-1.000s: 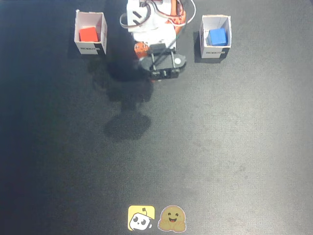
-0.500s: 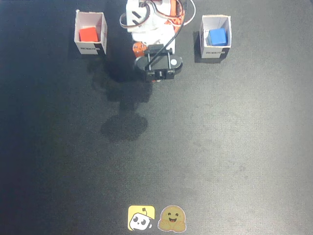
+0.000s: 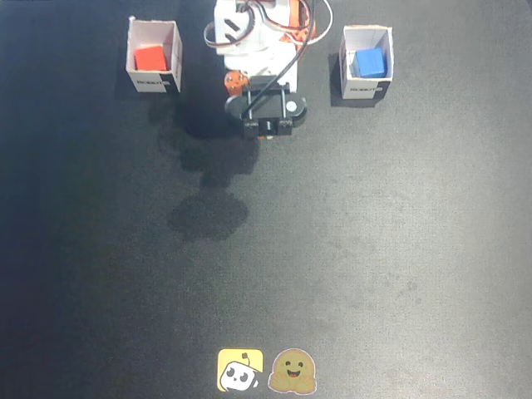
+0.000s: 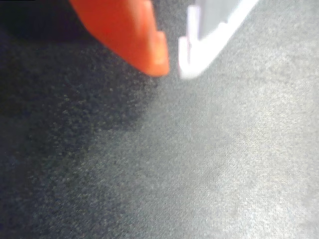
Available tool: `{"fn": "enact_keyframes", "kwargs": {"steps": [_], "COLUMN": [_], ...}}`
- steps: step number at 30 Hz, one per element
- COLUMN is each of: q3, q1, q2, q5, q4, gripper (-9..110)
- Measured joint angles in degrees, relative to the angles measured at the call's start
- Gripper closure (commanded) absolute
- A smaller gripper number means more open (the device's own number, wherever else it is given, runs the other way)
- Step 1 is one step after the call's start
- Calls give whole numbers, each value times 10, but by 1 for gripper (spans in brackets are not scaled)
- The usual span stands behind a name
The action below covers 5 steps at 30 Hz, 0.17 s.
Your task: Put the red cube in the right box and the blue cube in the left box.
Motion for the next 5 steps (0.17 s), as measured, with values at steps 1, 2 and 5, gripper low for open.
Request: {"fn": "enact_keyframes", "kwargs": {"steps": [1, 2, 5], "q3": [0, 0, 0], "q1": [0, 0, 0], "q2": [0, 0, 0], "q5": [0, 0, 0], "q4": [0, 0, 0], "gripper": [101, 101, 101]}}
